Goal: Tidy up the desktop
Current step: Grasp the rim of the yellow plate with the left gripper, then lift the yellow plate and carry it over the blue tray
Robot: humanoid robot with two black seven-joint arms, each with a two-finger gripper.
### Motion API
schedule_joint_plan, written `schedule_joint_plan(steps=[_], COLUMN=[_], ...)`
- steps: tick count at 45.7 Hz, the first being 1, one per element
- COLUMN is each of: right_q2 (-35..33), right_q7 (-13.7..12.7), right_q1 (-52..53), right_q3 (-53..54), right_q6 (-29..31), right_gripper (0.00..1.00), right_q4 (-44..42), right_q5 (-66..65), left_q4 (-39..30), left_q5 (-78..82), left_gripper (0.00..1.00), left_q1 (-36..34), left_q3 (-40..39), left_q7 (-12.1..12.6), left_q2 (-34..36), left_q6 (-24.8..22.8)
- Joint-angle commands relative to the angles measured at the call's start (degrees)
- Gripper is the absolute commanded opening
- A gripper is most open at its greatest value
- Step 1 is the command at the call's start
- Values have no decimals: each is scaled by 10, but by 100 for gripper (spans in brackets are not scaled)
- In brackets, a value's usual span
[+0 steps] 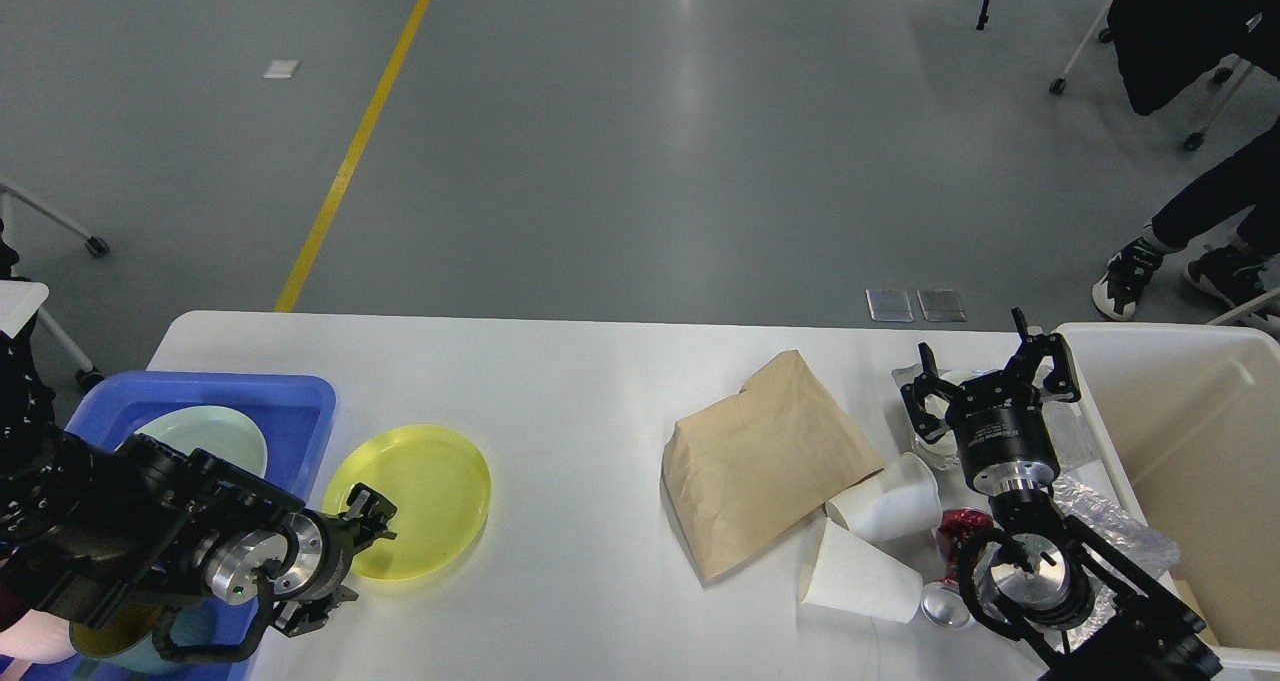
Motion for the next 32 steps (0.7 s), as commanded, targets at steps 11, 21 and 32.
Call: schedule_joint_plan(steps=[11,21,32], right_q2=[0,0,0], right_q7=[0,0,0], right_q1=[0,0,0], right_q3=[0,0,0], right_q6=[0,0,0], right_gripper=[100,100,100], right_q4=[0,0,0], right_q5=[0,0,0], left_q4=[4,4,4], left_q5=[3,3,3], left_gripper=[25,10,0], left_q1=[3,2,2], left_q3=[-2,0,2], left_q7=[5,7,7], left_q2=[7,21,23], left_q6=[-6,-42,-49])
